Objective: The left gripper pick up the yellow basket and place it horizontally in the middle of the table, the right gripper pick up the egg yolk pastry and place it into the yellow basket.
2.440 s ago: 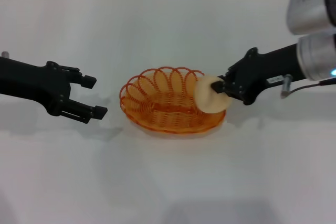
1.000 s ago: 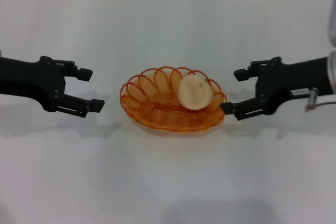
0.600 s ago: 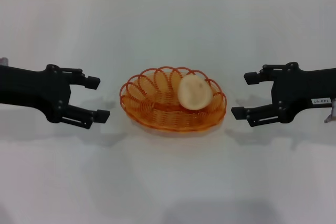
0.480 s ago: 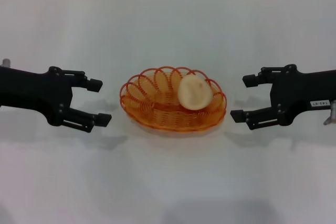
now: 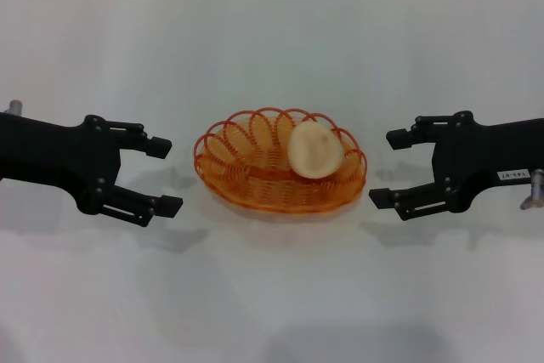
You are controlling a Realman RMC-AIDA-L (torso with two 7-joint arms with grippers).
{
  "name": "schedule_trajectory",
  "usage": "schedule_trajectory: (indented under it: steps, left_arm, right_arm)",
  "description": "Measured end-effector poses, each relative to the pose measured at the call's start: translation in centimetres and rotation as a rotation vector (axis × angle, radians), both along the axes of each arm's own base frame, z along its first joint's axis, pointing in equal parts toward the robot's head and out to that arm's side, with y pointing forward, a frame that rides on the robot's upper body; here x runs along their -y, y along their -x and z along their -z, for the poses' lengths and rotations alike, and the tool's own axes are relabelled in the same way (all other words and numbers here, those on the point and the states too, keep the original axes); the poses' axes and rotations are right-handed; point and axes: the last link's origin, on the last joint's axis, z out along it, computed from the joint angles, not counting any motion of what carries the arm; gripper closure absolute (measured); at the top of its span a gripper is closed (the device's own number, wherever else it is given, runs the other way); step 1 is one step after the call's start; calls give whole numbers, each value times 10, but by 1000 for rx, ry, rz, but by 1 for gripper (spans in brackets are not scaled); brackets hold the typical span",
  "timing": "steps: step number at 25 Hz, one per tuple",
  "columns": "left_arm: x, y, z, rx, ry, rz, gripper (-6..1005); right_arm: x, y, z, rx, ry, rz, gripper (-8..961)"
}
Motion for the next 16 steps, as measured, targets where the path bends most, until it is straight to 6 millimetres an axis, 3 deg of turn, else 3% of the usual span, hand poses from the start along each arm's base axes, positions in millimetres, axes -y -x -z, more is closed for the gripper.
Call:
schedule_trajectory:
  steps: [16]
  left_arm:
    - [1,1,-2,-2,1,-9,111]
  right_arm:
    - [3,1,2,8,19,-7,93]
